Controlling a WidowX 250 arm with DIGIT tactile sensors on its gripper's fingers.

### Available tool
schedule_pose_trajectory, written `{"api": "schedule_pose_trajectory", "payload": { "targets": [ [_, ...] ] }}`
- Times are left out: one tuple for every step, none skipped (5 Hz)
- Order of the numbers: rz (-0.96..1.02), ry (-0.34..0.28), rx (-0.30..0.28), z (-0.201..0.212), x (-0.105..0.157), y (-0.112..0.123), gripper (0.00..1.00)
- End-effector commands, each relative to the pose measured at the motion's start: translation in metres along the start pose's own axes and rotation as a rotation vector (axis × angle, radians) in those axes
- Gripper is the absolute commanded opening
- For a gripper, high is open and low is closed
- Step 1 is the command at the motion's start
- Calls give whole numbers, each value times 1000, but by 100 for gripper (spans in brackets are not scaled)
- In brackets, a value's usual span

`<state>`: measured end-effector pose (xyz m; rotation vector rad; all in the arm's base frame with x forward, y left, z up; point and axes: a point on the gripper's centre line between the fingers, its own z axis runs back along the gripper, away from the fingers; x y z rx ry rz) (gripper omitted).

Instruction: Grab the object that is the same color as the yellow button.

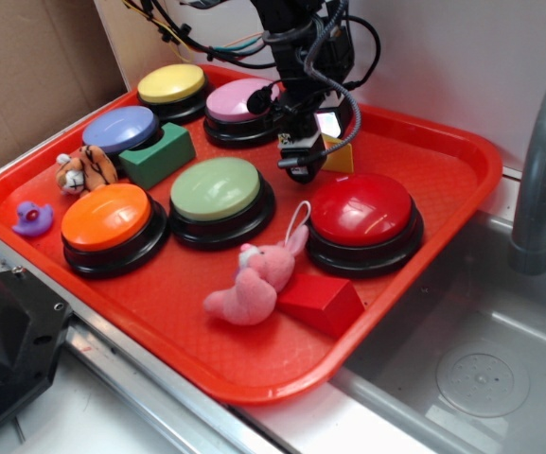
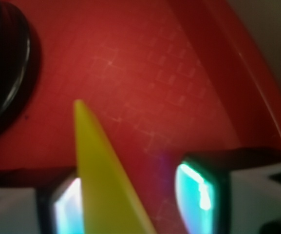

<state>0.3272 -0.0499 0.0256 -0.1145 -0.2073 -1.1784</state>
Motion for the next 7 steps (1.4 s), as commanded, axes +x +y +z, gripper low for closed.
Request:
{"api": "schedule_pose_trajectory", "payload": {
  "targets": [
    [262,35,34,52,14,-5,0],
    [452,101,56,73,13,-11,0],
    [698,217,75,113,9,-19,0],
    [945,232,120,145,3,-23,0],
    [1149,257,204,167,1,-27,0],
    [1203,258,237,179,-2,-27,0],
    [1192,286,220,181,-12,-27,0]
  ]
}}
